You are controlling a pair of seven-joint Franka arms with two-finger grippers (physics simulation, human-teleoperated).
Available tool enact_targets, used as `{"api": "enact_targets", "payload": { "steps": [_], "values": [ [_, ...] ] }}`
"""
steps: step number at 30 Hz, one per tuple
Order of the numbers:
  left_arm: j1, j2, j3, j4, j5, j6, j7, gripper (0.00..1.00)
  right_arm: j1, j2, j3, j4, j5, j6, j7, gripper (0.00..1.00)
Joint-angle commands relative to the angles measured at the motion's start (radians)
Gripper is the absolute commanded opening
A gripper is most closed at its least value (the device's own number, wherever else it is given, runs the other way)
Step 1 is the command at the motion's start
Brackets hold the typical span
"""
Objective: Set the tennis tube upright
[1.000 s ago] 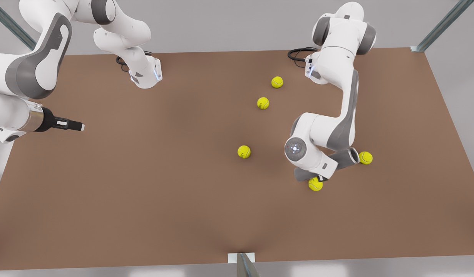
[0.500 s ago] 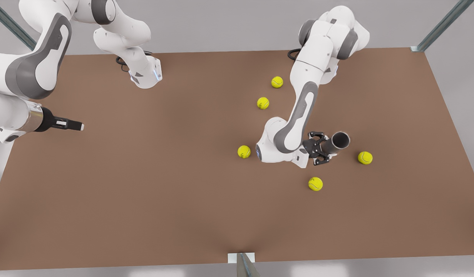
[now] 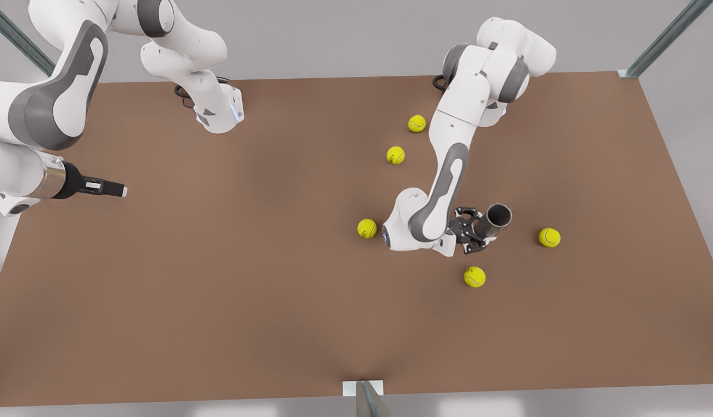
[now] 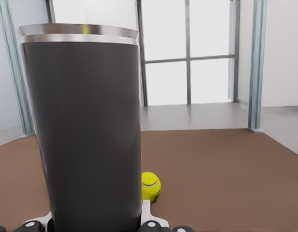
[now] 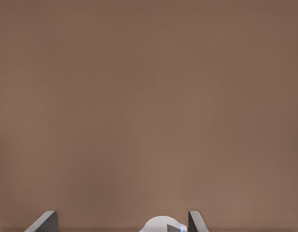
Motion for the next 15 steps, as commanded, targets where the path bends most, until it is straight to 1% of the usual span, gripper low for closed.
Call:
{"api": "enact_targets", "payload": {
  "steps": [1,4,5,6,7,15],
  "values": [
    [0.000,0.008,0.000,0.000,0.000,0.011,-0.190,0.73,0.000,-0.001,-0.001,0.000,0.001,0.000,-0.005,1.00],
    [0.000,0.013,0.000,0.000,-0.001,0.011,-0.190,0.73,0.000,0.002,-0.001,0.000,0.001,0.000,-0.005,1.00],
    [0.000,0.016,0.000,0.000,-0.001,0.011,-0.190,0.75,0.000,0.003,-0.001,0.002,0.001,-0.002,-0.005,1.00],
    [0.000,0.016,0.000,0.000,-0.001,0.011,-0.189,0.90,0.000,0.003,-0.001,0.000,0.001,0.000,-0.005,1.00],
    [0.000,0.016,0.000,0.000,-0.001,0.011,-0.187,0.93,0.000,0.003,-0.003,0.000,0.003,0.000,-0.005,1.00],
    [-0.002,0.016,0.000,0.000,0.000,0.002,-0.184,0.93,0.000,0.003,-0.003,0.002,0.003,-0.002,-0.006,1.00]
  ]
}}
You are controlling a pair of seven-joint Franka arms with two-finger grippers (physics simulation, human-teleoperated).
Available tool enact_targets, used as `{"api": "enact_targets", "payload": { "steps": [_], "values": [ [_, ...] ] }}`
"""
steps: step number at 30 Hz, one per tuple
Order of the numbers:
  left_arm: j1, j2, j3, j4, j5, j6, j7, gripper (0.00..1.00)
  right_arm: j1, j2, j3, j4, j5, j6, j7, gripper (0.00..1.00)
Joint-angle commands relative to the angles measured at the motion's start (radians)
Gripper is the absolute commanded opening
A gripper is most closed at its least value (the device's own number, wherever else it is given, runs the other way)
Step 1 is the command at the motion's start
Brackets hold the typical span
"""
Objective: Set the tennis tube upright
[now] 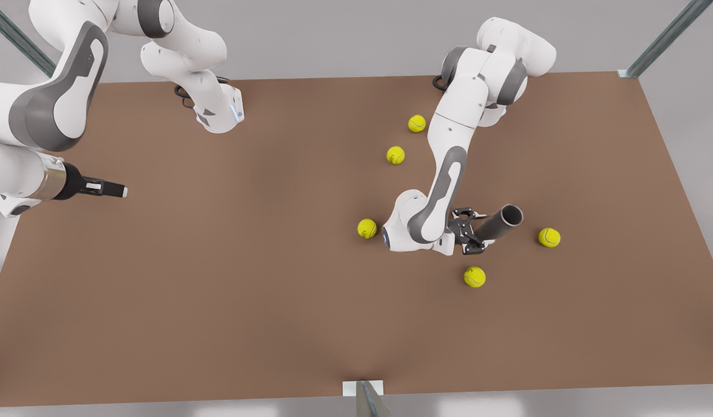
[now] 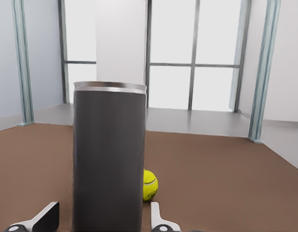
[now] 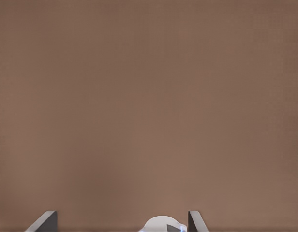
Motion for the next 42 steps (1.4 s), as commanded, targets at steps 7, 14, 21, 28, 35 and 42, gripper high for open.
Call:
{"api": "enact_targets", "payload": {
  "steps": [7,14,21,28,35,42],
  "values": [
    [-0.008,-0.001,-0.001,0.000,-0.002,-0.007,-0.074,1.00,0.000,-0.001,-0.001,0.000,0.001,0.000,-0.003,1.00],
    [-0.017,0.034,-0.135,0.174,-0.089,-0.114,-0.059,1.00,-0.001,-0.001,-0.004,0.000,0.001,-0.001,-0.003,1.00],
    [-0.044,-0.038,-0.368,0.500,-0.434,-0.120,0.327,1.00,-0.001,-0.001,-0.004,0.000,0.001,-0.001,-0.003,1.00],
    [0.469,-0.276,-0.359,0.488,-0.710,0.127,2.006,1.00,-0.001,-0.001,-0.004,0.002,0.001,-0.001,-0.003,1.00],
    [0.522,-0.672,-0.268,0.192,-0.787,0.158,2.440,1.00,-0.001,-0.001,-0.004,0.005,0.001,-0.001,-0.003,1.00],
    [0.538,-0.679,-0.273,0.158,-0.787,0.158,2.485,1.00,-0.001,-0.001,-0.004,0.005,0.001,-0.001,-0.003,1.00]
  ]
}}
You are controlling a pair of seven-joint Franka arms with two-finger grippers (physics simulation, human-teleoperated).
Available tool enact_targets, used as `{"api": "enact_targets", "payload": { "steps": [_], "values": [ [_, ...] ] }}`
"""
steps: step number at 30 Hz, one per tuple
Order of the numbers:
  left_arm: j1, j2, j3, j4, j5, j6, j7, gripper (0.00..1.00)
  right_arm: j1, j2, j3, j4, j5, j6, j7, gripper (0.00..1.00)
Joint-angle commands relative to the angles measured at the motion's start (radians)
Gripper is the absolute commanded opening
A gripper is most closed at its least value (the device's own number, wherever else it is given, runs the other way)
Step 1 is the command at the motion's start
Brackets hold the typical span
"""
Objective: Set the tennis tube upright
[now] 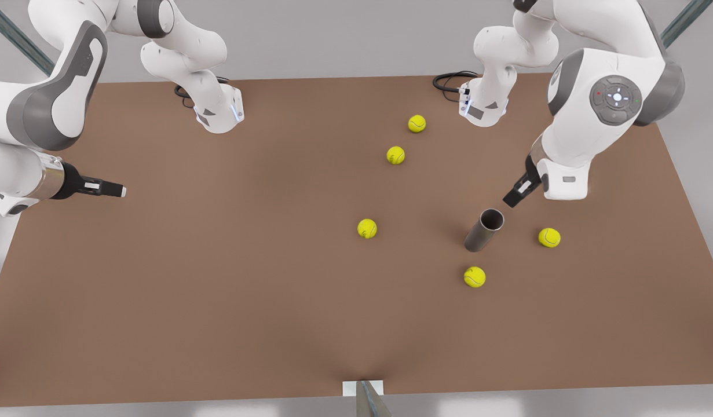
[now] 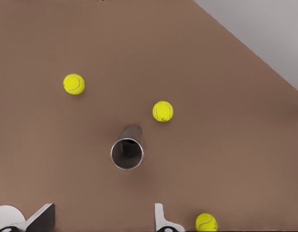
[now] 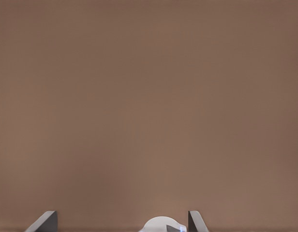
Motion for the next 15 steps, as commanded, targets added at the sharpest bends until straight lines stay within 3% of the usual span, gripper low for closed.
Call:
{"api": "enact_targets", "payload": {
  "steps": [1,4,6,15],
  "values": [
    [0.002,-0.001,-0.002,0.001,-0.004,0.009,0.952,1.00,0.001,-0.001,-0.001,0.000,0.000,-0.001,0.000,1.00],
    [0.013,0.004,-0.011,0.004,-0.004,0.006,0.946,1.00,0.001,-0.001,-0.001,0.000,-0.001,-0.001,0.000,1.00],
    [0.084,0.005,-0.094,0.005,0.012,0.005,0.939,1.00,0.001,-0.001,-0.001,0.000,-0.001,-0.001,0.000,1.00],
    [0.082,0.005,-0.095,0.005,0.021,0.003,0.938,1.00,0.001,-0.001,-0.001,0.000,-0.001,0.001,0.000,1.00]
  ]
}}
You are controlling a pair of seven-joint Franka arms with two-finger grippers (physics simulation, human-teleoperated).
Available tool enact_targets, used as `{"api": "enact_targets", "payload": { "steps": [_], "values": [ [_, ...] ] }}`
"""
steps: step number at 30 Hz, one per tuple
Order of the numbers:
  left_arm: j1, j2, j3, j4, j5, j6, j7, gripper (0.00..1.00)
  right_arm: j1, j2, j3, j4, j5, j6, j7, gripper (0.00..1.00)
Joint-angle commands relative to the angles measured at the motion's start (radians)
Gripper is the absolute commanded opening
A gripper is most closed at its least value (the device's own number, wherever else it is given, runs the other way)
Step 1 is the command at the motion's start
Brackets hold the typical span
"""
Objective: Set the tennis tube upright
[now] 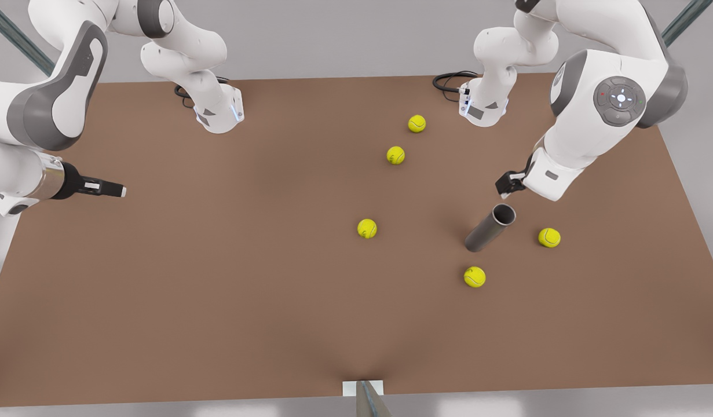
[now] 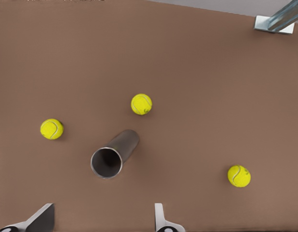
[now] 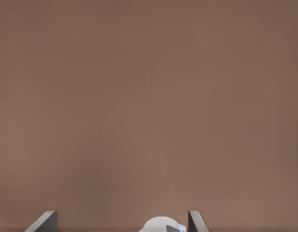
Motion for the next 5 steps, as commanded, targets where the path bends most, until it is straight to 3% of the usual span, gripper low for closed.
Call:
{"api": "enact_targets", "payload": {
  "steps": [1,5],
  "values": [
    [0.000,-0.001,-0.001,0.001,0.004,-0.001,0.406,1.00,0.000,-0.001,-0.001,0.000,0.000,-0.001,0.000,1.00],
    [0.000,-0.001,-0.002,0.001,0.004,-0.001,0.406,1.00,0.000,-0.001,-0.001,0.000,0.000,-0.001,0.000,1.00]
  ]
}}
